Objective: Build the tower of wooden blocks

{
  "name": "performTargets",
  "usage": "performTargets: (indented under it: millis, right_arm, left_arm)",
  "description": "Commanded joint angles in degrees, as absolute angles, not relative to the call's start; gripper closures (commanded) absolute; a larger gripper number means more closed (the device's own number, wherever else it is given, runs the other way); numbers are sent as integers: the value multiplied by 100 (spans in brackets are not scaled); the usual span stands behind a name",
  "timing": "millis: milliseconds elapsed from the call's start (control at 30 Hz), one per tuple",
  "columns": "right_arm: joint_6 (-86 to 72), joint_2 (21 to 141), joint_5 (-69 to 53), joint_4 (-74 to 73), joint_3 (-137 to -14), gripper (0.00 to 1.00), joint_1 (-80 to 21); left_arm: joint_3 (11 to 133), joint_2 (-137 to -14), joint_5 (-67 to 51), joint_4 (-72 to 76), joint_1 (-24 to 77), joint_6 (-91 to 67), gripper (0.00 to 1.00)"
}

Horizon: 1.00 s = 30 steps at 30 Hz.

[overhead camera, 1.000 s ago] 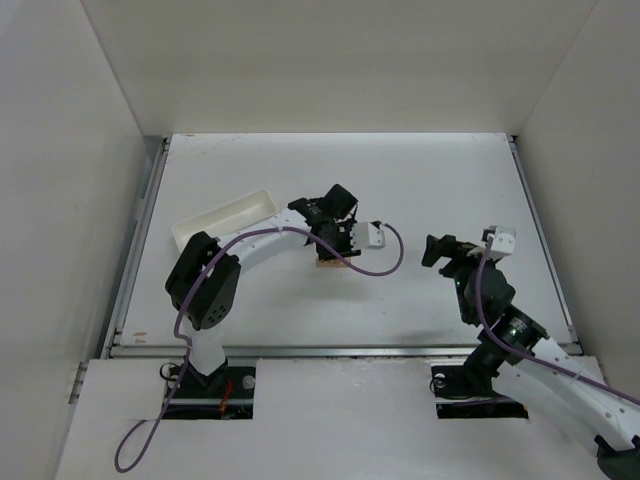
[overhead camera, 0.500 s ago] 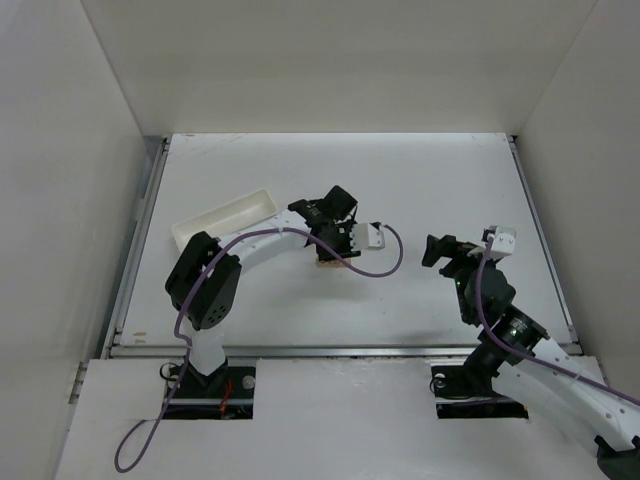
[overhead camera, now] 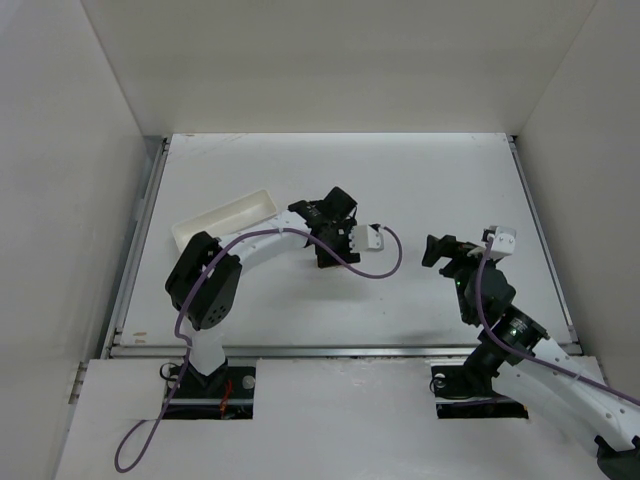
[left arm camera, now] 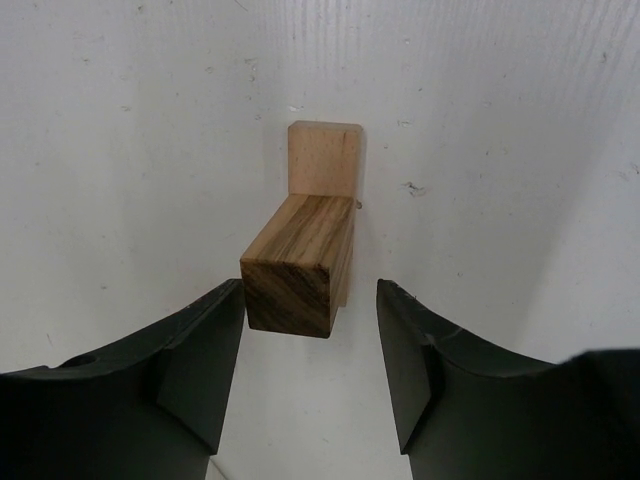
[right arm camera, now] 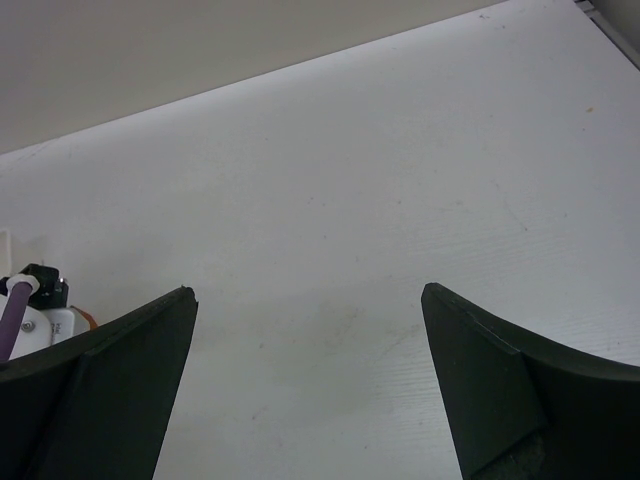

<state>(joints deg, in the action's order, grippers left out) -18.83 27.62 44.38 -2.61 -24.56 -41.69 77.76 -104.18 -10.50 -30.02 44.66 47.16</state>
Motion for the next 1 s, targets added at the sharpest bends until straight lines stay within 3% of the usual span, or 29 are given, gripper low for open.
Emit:
performTargets:
  millis: [0, 600, 967]
  right_arm:
    - [-1811, 2707, 4456, -193, -2461, 0, -4184]
    - [-1811, 2760, 4403, -193, -2461, 0, -4184]
    - [-1811, 2760, 4351, -193, -2461, 0, -4184]
  left_arm:
    - [7717, -10195, -1125, -3120, 4500, 4781, 46]
    - [7875, -9967, -1125, -3120, 4500, 4834, 32]
    - [7980, -9914, -1178, -3226, 4500, 4887, 30]
